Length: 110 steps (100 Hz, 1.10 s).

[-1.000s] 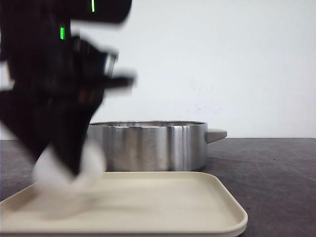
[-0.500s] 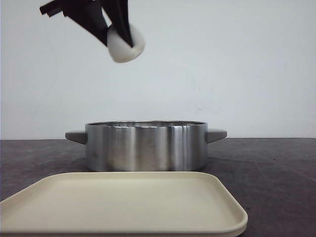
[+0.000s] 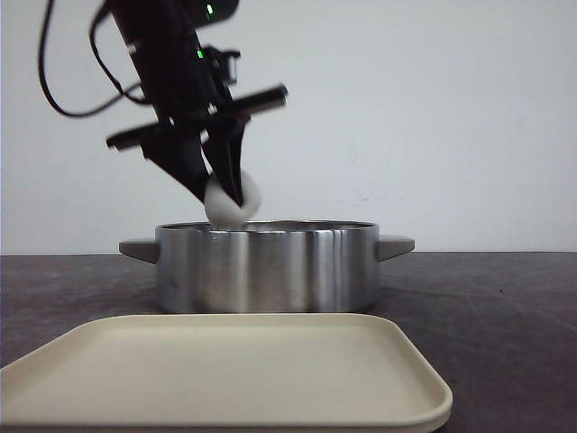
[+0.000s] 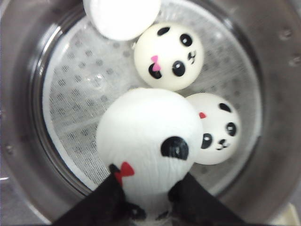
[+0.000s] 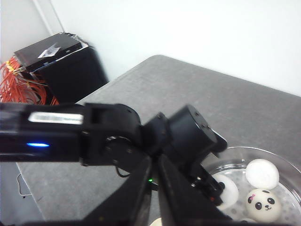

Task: Steam buns

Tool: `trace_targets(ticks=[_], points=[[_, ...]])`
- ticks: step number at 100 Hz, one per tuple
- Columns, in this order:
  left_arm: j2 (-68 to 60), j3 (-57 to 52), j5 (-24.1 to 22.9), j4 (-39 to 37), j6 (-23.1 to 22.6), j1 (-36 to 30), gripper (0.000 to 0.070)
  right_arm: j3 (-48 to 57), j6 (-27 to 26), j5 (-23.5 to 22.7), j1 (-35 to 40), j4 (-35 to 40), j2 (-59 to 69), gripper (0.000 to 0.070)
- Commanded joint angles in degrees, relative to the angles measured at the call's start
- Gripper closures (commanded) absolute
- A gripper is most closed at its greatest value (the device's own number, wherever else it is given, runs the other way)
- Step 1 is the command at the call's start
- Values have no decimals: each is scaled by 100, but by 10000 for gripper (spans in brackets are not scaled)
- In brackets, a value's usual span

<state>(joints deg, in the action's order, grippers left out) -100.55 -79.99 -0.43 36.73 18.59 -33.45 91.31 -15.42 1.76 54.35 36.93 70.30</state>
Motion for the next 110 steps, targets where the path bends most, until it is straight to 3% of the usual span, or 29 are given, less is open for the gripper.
trace_targets(ticks=[1,9,13,19,29,35,51,66,74,91,110], points=[[-232,-109,24,-61,-61,-26,700,105,-68,26,105,-76,37,684],[-393,-109,22,-35,-61,-24,697,105,-81,24,116,-74,37,684],[-452,-109,22,-31,-59,-26,654,105,-94,24,133,-72,37,684],[-509,-109,22,-33,-59,-26,532,105,-111,24,175,-76,37,684],[-525,-109,20,-59,-61,-26,271,105,-111,68,240,-76,37,684],[-525,-109,20,-103,-59,-26,178,105,-111,168,293,-74,37,684],[-522,-247,22,-26,-61,-26,153,105,-114,286,415,-79,37,684],[-518,-654,22,247,-59,-33,155,105,-111,328,507,-85,37,684],[-455,-927,20,396,-57,-37,170,105,-103,579,588,-70,17,684],[203,-1051,17,175,-59,-44,475,103,79,1545,828,197,-125,684],[1322,-1047,13,120,-164,-59,693,81,155,2649,968,743,-378,684]])
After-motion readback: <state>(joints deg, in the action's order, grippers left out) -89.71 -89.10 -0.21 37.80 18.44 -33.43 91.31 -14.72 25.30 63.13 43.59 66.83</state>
